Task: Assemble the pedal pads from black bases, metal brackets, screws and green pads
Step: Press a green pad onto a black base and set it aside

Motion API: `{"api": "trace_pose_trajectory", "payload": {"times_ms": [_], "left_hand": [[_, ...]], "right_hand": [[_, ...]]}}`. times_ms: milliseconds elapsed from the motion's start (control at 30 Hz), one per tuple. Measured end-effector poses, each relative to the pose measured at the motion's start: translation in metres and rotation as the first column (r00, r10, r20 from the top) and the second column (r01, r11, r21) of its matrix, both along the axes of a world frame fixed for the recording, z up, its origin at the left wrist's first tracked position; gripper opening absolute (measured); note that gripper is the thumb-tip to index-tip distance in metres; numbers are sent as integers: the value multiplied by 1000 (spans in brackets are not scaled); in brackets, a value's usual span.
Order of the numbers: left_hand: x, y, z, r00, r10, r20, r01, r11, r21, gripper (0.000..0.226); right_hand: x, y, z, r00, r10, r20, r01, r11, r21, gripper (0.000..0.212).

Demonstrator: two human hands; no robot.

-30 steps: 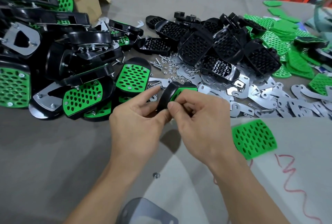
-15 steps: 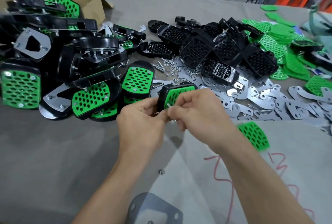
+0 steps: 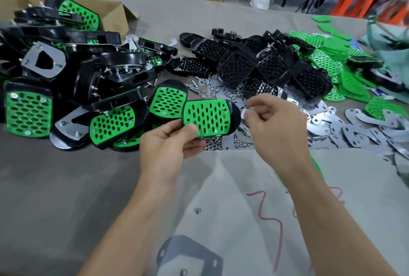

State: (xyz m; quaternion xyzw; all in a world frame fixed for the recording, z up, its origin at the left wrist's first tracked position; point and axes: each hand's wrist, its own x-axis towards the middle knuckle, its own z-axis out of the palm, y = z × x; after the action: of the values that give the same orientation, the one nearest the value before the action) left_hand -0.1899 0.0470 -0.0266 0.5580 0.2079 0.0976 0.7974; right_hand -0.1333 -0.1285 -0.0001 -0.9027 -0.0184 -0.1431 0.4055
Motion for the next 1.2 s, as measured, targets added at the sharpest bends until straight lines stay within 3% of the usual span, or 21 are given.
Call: {"api": "trace_pose_trajectory", "payload": {"times_ms": [33,67,167,200,333,467,567,733,800,867,933,1033,1200], "left_hand": [[0,-1,1,1000,-23,0,23,1000,-1,13],[0,-2,1,999,-47,0,47,999,6,16],[-3,-5,1,988,-146,40,145,989,28,29],[-4,-5,1,981,-183,57,180,982,55,33],[-6,-6,-2,971,-234,56,225,965,136,38],[-2,-6,-3,980,-197,12,193,973,127,35],[0,-4,-1,974,-225,-8,225,971,80,21],[5,-2,4,989,-132,-71,135,990,39,37],[5,-1,4,990,-118,-75,119,993,19,40],[4,0,4,989,-139,-59,139,990,-4,41],[3,0,4,984,-174,-33,174,984,-26,40],[3,0,3,982,-188,-4,187,981,-54,41],[2,2,3,977,-211,23,212,975,-69,40]], "right_hand": [[-3,6,5,998,34,58,-41,992,122,12],[-6,12,8,992,86,91,-99,984,145,13],[-16,30,5,978,202,56,-197,977,-80,26],[-17,33,3,982,190,15,-188,980,-69,30],[-12,29,-1,984,149,-98,-139,985,103,39],[-3,19,3,952,262,-156,-232,954,189,46],[-1,9,4,899,393,-192,-285,859,425,47],[-3,2,-7,778,607,-162,-301,587,751,28],[0,1,-9,839,539,-68,-261,510,820,24],[1,0,-9,944,325,55,-237,554,798,29],[-1,6,-12,954,212,212,-300,698,650,39],[-11,21,-22,902,300,312,-411,817,404,49],[-14,17,-27,885,372,278,-453,827,334,59]]}}
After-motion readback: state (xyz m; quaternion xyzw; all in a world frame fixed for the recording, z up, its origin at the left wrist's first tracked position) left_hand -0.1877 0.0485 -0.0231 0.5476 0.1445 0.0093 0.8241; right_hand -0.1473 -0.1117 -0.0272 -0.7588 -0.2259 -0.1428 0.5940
